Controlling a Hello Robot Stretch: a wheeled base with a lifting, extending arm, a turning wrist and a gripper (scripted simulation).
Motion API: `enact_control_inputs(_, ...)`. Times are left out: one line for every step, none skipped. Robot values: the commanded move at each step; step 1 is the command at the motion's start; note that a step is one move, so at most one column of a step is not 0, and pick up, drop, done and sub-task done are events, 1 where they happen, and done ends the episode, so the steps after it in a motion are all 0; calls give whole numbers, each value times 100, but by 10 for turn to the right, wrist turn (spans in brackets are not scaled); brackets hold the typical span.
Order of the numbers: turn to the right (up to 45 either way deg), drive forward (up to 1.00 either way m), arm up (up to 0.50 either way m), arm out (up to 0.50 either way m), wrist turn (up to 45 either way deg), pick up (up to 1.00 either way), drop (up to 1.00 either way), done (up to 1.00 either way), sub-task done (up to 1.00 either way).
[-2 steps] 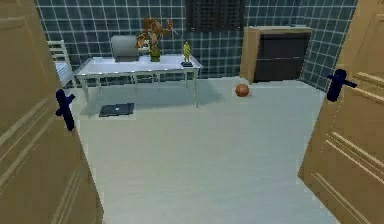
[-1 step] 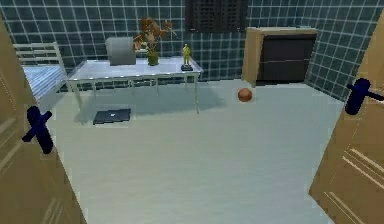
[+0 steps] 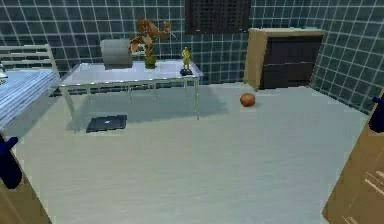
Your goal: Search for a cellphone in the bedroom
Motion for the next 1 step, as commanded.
enact_control_inputs(150,0,0,0,0,0,0,0,0)
